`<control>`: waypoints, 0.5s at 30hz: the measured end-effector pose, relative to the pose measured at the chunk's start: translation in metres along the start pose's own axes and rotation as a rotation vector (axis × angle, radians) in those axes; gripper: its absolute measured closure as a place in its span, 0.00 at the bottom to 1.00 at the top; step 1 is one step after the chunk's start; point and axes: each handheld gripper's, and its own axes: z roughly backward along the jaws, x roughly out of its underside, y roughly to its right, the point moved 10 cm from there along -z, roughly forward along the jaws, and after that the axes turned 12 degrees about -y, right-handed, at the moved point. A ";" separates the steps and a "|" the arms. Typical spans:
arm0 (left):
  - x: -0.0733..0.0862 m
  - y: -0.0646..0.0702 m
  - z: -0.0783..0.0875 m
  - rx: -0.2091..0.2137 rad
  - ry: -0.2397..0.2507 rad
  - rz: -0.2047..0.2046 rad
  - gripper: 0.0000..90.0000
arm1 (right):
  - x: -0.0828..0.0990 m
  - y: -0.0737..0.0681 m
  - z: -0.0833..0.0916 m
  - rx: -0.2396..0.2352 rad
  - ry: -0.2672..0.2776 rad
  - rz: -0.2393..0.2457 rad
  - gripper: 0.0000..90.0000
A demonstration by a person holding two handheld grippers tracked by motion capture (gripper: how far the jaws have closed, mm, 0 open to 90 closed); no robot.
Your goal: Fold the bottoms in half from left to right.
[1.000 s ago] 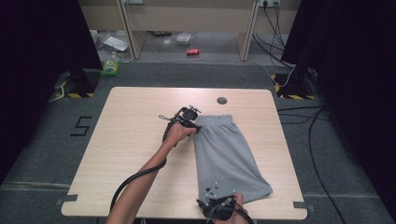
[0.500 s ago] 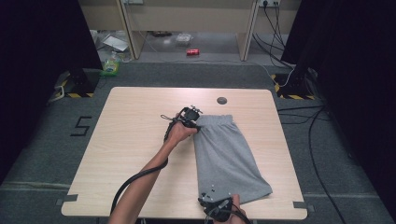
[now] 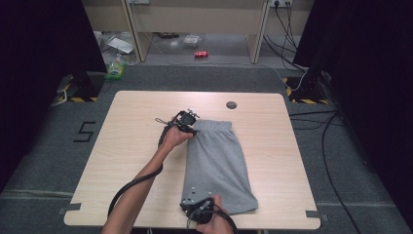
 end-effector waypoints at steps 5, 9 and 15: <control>0.016 -0.023 0.004 -0.010 -0.013 0.024 0.85 | -0.023 -0.015 -0.017 -0.043 0.005 0.017 0.89; 0.030 -0.041 0.008 -0.038 -0.034 0.022 0.85 | -0.040 -0.026 -0.029 -0.068 0.010 0.034 0.88; 0.046 -0.060 0.012 -0.025 -0.033 0.061 0.84 | -0.058 -0.042 -0.042 -0.089 0.016 0.071 0.86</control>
